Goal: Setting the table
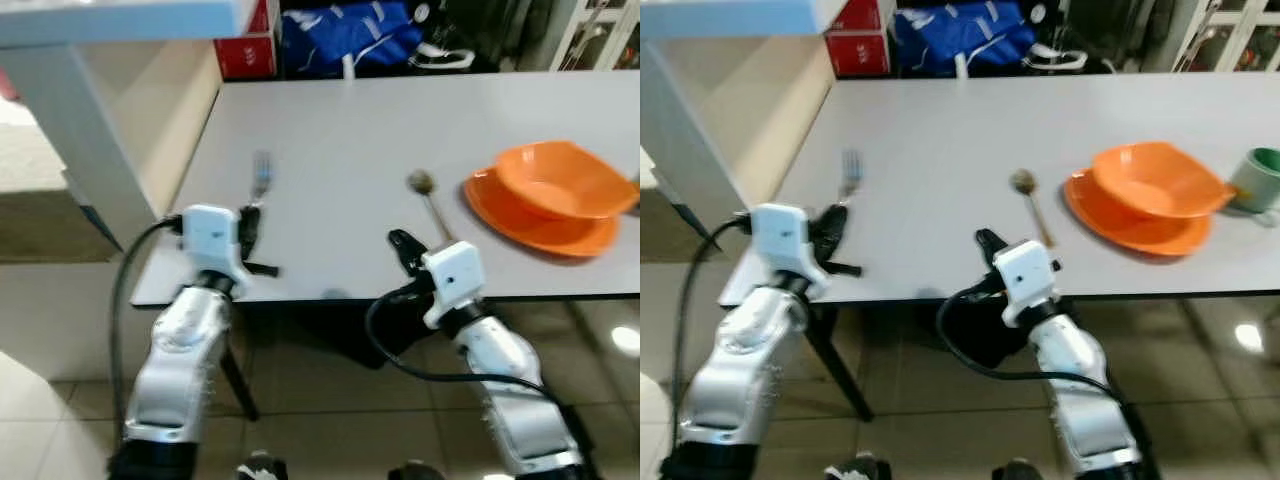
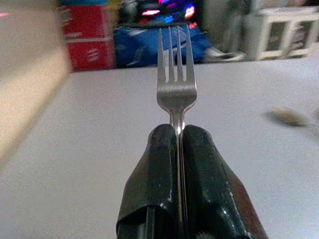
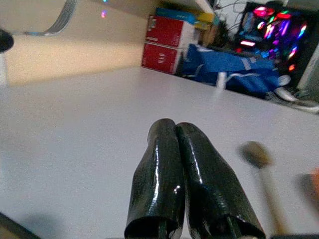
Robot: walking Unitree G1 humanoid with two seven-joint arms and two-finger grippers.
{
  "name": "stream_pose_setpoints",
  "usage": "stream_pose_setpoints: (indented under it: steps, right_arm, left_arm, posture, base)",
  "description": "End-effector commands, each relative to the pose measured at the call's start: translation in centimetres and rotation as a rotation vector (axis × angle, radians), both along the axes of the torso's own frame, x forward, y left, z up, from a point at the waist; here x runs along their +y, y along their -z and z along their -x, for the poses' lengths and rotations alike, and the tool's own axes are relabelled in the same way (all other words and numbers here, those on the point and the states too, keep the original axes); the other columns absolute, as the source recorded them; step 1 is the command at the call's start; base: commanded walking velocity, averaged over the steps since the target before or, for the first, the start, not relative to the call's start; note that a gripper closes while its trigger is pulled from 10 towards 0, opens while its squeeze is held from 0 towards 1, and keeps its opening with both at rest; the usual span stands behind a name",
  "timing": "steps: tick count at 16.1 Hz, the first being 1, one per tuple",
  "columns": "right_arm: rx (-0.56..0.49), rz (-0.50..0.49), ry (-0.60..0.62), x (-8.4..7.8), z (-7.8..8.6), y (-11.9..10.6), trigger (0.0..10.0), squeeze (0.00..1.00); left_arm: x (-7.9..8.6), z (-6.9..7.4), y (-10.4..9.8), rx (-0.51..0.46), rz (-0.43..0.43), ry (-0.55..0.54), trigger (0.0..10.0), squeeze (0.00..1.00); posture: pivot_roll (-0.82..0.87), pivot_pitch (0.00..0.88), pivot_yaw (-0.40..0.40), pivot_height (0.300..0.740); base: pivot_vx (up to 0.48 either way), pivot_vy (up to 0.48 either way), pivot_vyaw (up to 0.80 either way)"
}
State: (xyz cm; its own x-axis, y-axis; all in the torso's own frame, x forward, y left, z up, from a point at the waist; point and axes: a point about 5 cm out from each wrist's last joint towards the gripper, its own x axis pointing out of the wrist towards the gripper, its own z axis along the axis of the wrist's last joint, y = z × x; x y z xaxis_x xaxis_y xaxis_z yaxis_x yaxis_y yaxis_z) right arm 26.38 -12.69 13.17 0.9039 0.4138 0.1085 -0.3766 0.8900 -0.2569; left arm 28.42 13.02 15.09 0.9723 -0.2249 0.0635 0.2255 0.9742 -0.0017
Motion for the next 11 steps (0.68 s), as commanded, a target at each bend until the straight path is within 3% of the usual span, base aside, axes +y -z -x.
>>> stream_pose_setpoints:
  steps: [1,5,11]
  right_arm:
    - [-0.018,-0.011,-0.008,0.26,0.08,-0.41,10.0,0.00]
    - [-0.023,-0.007,-0.011,0.30,0.11,-0.48,10.0,0.00]
    - [-0.021,-0.006,-0.011,0.42,0.32,-0.46,10.0,0.00]
  left_arm:
    - [0.46,-0.12,-0.52,-0.021,-0.015,-0.013,0.0,0.00]
    - [0.63,-0.37,-0.55,-0.021,-0.015,-0.018,0.0,0.00]
    - [0.87,-0.68,-0.34,-0.004,-0.012,-0.031,0.0,0.00]
  posture:
    - [-0.17,0.000,0.067,0.702]
    - [-0.17,0.000,0.065,0.702]
    - [-0.17,0.009,0.070,0.702]
  base:
    - [0.000,-0.454,0.00]
    - [0.000,-0.449,0.00]
    - [0.323,-0.351,0.00]
